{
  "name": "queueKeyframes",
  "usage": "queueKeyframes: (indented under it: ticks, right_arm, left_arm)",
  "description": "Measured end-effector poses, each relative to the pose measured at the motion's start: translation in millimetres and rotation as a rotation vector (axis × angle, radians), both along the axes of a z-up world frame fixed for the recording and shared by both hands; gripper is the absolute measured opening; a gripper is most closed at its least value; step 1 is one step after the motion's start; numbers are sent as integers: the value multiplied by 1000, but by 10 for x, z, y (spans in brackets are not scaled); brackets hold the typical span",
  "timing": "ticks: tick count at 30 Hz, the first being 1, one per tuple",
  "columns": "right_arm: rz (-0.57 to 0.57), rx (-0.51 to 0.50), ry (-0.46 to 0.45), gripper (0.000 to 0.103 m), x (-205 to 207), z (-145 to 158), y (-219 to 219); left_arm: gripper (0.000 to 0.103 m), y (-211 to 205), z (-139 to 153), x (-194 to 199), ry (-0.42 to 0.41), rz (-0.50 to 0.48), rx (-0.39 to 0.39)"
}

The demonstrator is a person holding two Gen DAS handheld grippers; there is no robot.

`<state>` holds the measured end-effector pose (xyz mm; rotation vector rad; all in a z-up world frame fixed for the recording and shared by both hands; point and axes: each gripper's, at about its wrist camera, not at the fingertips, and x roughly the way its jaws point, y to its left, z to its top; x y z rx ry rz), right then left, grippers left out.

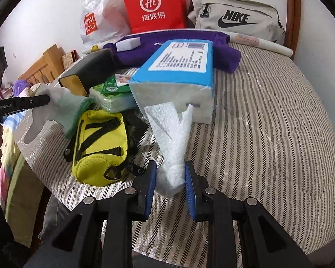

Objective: Organize soft objects
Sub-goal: 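Grasp the white cloth with the right tool while the left tool grasps a white glove, then carry the white cloth and white glove over the purple towel with both tools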

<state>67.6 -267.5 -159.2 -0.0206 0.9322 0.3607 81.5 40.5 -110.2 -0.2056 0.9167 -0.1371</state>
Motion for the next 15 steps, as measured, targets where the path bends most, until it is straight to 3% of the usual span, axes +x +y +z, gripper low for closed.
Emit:
queueKeyframes:
  ticks: [8, 15]
  right_arm:
    - [12, 24, -55, 25, -78, 295, 3]
    - [22, 45, -96, 25, -61, 554, 24]
  left_arm:
    - [13, 15, 163, -66, -36, 9, 20]
    - [13, 38, 334, -41, -53, 7, -8]
